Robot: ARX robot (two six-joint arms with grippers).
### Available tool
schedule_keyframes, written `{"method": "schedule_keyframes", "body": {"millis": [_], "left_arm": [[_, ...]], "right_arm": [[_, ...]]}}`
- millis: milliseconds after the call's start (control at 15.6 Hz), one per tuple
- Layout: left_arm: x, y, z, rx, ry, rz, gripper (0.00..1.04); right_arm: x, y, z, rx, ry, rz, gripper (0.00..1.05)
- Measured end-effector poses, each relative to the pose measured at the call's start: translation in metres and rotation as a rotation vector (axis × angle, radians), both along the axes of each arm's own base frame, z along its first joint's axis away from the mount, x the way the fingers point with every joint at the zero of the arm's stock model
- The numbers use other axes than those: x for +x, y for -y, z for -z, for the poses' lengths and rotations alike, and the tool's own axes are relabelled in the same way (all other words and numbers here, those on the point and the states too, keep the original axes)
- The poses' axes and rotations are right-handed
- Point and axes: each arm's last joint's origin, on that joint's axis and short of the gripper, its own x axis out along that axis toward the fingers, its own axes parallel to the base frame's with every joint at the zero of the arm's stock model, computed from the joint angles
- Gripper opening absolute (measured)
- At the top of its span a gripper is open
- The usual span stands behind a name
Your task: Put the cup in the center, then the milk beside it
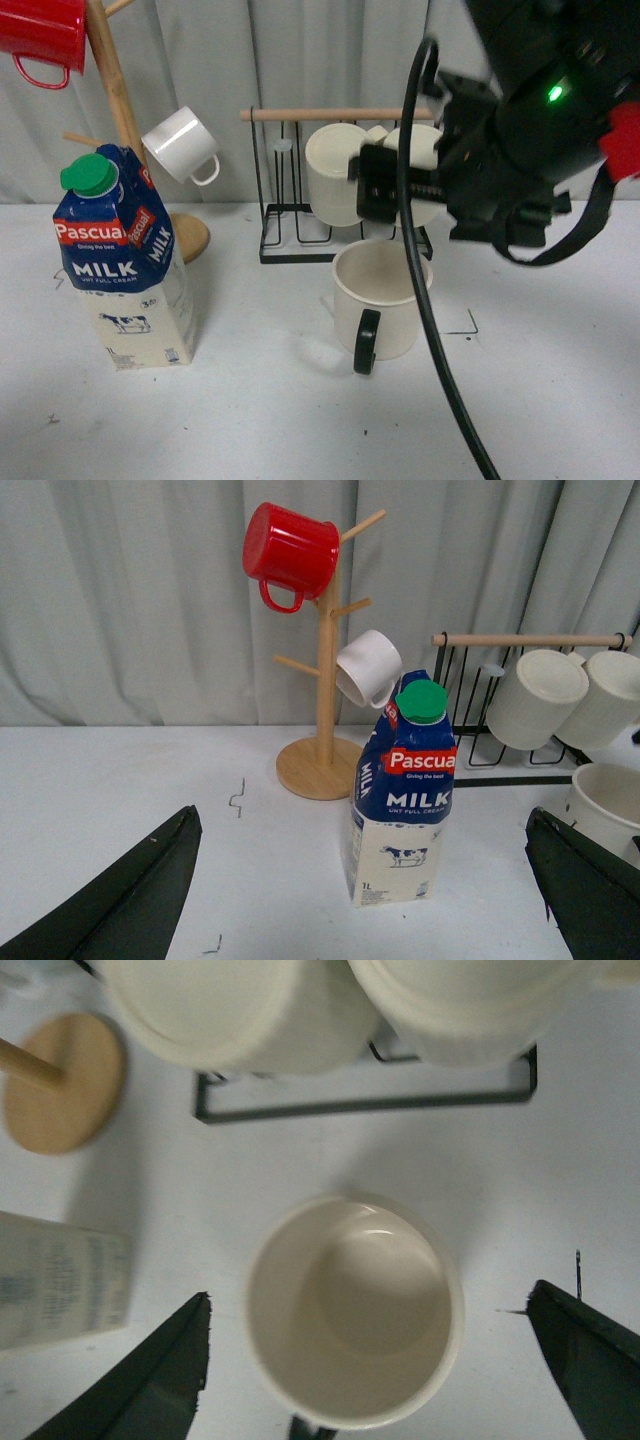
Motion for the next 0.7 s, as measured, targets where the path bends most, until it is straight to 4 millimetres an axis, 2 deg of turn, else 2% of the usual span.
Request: {"method": "schedule_keyframes", "body": {"millis": [64,128,192,256,384,512,576,704], "left_arm": [[0.000,0.000,0.000,0.000,0.000,0.000,0.98],[0.000,0.000,0.000,0.000,0.000,0.000,0.98],[0.000,0.000,0.000,0.000,0.000,0.000,0.98],[0.000,0.000,0.000,0.000,0.000,0.000,0.98],[0.000,0.000,0.000,0.000,0.000,0.000,0.98],[0.000,0.000,0.000,0.000,0.000,0.000,0.98],[0.000,0.000,0.000,0.000,0.000,0.000,0.98],[0.000,0.000,0.000,0.000,0.000,0.000,0.98]], "right_arm": [[-0.014,0.004,-0.038,0.078,0.124,-0.016,0.99],[-0.024,0.008,-0.059,0.114,0.214,-0.020,0.97],[-0.037,0.013,-0.075,0.093,0.463,0.041,0.90],[-0.052,0.023,-0.086,0.029,0.619,0.107,0.83],[-0.095,0.055,-0.095,-0.096,0.807,0.236,0.66],[-0.141,0.087,-0.098,-0.158,0.887,0.283,0.48],[-0.159,0.098,-0.094,-0.164,0.922,0.288,0.37],[-0.176,0.108,-0.072,-0.177,0.905,0.256,0.17]]}}
